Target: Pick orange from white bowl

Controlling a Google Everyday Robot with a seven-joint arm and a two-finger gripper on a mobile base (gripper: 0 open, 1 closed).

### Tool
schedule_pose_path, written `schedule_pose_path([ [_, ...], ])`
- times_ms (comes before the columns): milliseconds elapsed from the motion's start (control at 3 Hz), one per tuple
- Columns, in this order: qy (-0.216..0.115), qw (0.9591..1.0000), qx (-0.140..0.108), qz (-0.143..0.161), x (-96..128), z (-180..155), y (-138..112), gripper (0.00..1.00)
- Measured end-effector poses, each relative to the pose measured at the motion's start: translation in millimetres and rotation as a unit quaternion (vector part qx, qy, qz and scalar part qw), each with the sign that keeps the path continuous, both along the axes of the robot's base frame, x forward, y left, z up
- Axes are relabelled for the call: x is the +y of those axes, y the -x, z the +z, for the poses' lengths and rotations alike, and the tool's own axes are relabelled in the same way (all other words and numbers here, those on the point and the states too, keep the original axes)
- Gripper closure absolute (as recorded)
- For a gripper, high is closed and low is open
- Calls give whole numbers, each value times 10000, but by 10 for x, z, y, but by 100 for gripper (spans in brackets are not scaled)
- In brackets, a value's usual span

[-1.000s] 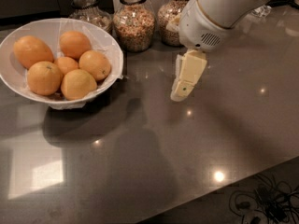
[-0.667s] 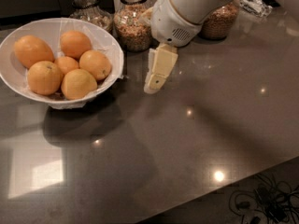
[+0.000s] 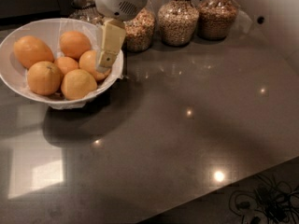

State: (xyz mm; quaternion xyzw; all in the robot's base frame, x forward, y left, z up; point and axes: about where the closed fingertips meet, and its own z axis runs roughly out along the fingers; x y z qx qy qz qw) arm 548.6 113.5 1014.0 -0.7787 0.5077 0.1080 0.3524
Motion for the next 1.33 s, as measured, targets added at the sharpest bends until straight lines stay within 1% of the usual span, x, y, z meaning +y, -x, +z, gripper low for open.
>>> schedule_pose_path([
  [333, -169, 9984, -64, 527, 394, 130, 88, 0],
  [667, -170, 9984, -65, 528, 395, 130, 88, 0],
  [1000, -307, 9965, -145, 759, 599, 160, 55, 0],
  [1333, -397, 9941, -3, 1008, 901, 119, -78, 0],
])
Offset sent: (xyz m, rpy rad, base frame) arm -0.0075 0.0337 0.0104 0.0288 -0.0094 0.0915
